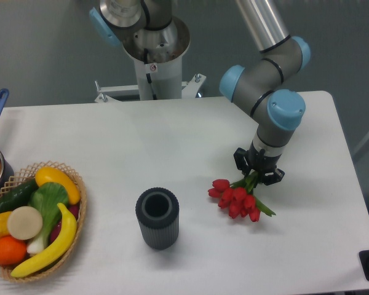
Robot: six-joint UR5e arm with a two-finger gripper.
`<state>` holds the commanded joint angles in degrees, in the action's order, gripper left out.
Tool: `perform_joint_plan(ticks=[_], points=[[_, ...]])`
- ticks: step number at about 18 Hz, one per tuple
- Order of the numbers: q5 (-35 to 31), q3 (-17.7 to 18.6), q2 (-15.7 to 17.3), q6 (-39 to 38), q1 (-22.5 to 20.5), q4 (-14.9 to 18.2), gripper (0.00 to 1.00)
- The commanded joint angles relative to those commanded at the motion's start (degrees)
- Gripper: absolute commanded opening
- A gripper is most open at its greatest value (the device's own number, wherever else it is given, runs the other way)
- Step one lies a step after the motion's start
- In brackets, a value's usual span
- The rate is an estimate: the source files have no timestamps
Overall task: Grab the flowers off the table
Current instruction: 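Close the gripper around the tulip stems below the blooms, then lift the gripped tulip bunch up off the table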
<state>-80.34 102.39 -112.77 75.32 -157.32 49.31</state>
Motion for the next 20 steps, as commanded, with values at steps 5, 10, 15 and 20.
perform_joint_plan(ticks=[5, 10, 15, 20], points=[[8.0, 0.4, 7.0, -0.5, -1.2, 0.5, 0.36], [20.1, 0.6, 13.8, -4.8, -4.0, 0.6, 0.36], [30.4, 0.4, 18.7, -13.0, -5.6, 0.4, 0.37], [36.7, 0.1, 19.2, -13.1, -9.0, 0.5, 0.37]])
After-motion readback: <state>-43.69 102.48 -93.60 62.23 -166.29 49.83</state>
